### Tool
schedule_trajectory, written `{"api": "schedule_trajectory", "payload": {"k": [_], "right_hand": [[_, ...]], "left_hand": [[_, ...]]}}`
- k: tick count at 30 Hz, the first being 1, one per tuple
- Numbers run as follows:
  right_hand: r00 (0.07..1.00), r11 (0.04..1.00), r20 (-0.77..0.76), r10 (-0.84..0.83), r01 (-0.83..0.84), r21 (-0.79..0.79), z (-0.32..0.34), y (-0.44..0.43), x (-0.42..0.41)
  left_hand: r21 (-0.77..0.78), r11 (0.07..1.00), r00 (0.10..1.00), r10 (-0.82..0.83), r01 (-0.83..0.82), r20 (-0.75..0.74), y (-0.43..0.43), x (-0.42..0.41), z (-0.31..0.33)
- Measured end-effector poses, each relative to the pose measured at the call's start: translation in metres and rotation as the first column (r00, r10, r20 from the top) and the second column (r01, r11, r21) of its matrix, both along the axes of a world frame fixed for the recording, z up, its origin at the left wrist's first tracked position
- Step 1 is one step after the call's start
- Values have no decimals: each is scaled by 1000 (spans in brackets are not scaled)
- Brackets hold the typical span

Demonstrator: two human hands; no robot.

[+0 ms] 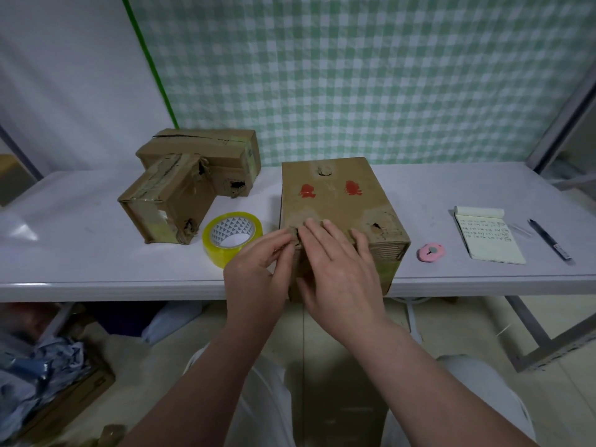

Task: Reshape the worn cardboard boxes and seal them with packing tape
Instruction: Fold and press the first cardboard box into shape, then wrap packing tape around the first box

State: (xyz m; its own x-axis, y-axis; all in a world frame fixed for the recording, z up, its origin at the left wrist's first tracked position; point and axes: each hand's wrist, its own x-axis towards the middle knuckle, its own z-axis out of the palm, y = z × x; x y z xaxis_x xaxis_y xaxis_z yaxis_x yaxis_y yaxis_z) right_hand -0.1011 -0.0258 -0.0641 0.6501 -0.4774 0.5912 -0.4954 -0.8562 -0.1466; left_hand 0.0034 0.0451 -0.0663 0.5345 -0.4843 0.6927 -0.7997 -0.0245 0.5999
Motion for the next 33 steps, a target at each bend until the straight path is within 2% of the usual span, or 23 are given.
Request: {"api": "schedule_trajectory", "payload": {"k": [9,10,11,12,13,14,15,17,19,22,25,27,29,31,33], "right_hand": [[999,999,-11,-30,30,10,0,3,7],[999,999,-14,-34,34,12,1,3,7],[999,999,-23,-34,35,13,1,4,7],[999,999,-41,-30,30,13,2,4,7],[998,1000,-65,-23,23,11,2,5,7],[996,1000,-87,-16,17,9,3,6,7],[995,1000,-102,-13,14,8,3,6,7],[994,1000,-111,-14,15,13,4,5,6],[994,1000,-104,-14,16,17,5,3,6],[996,1000,-88,2,0,18,4,1,5],[996,1000,-90,15,-14,14,4,-2,4],[996,1000,-91,20,-18,16,5,-4,3],[995,999,-97,28,-25,30,6,-6,2],[994,998,-101,41,-36,47,7,-8,0],[993,997,-100,59,-53,65,7,-11,-1]], "left_hand": [[51,997,997,-61,59,51,2,5,6],[44,996,997,-82,82,0,2,6,6],[20,992,986,-121,124,-118,3,8,7],[-28,984,938,-175,174,-300,4,9,11],[-87,974,844,-224,209,-487,6,12,14],[-130,974,759,-227,186,-610,6,18,15],[-115,986,737,-166,120,-656,6,25,14],[58,998,807,60,-32,-587,4,43,8],[246,961,866,226,-124,-446,0,58,2],[470,872,922,285,-135,-263,-9,80,-11],[706,688,952,300,-167,-68,-13,94,-24],[765,592,954,282,-254,99,-13,97,-29],[757,569,943,265,-322,202,-13,96,-29],[734,605,945,282,-308,164,-10,92,-26],[648,721,948,319,-247,6,-6,88,-23]]}}
